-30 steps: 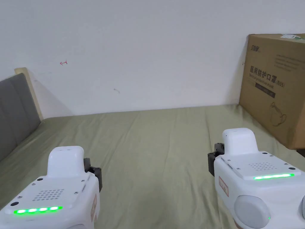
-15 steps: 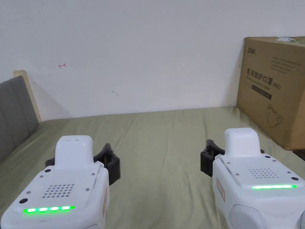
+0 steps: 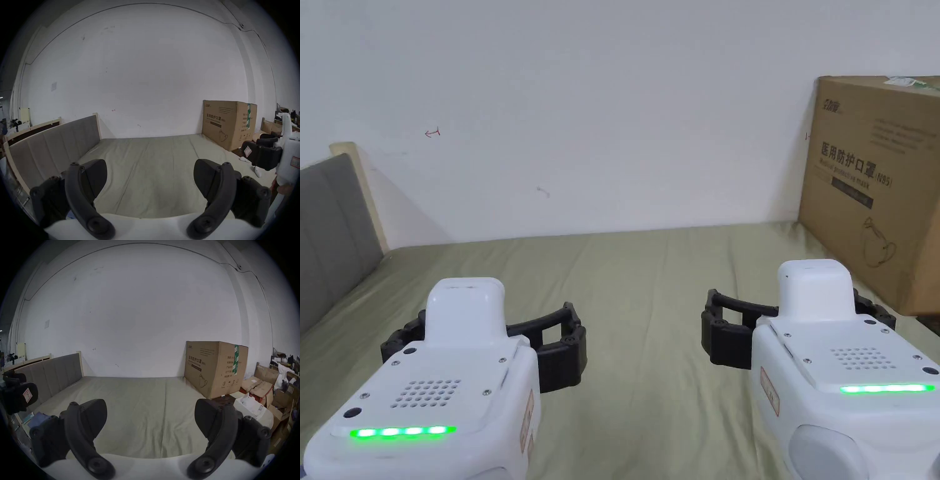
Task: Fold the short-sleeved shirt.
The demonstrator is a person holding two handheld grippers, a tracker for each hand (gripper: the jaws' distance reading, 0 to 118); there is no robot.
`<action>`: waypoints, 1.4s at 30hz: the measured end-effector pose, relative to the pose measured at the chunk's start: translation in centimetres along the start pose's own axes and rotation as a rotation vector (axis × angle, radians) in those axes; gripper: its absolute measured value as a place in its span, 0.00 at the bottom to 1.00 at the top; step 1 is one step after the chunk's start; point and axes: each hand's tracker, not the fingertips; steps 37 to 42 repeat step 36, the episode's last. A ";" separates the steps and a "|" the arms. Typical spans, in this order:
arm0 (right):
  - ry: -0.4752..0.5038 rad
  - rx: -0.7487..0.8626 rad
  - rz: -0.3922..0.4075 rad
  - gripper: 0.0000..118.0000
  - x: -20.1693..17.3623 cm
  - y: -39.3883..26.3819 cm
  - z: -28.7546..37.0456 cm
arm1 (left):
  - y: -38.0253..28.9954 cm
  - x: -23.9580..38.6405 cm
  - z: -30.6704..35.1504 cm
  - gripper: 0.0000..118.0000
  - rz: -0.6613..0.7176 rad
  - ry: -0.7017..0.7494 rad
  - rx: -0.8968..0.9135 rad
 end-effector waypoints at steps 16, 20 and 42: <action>0.008 -0.047 0.027 0.93 -0.1 -0.4 -0.7 | 0.7 1.1 -0.7 0.94 -0.052 0.031 -0.006; 0.008 -0.058 0.026 0.93 -0.1 -0.7 -0.9 | 0.8 0.7 -0.6 0.94 -0.015 -0.024 -0.006; 0.005 -0.051 0.020 0.93 -0.1 -0.6 -0.8 | 0.0 0.0 -1.0 0.94 0.013 0.063 -0.063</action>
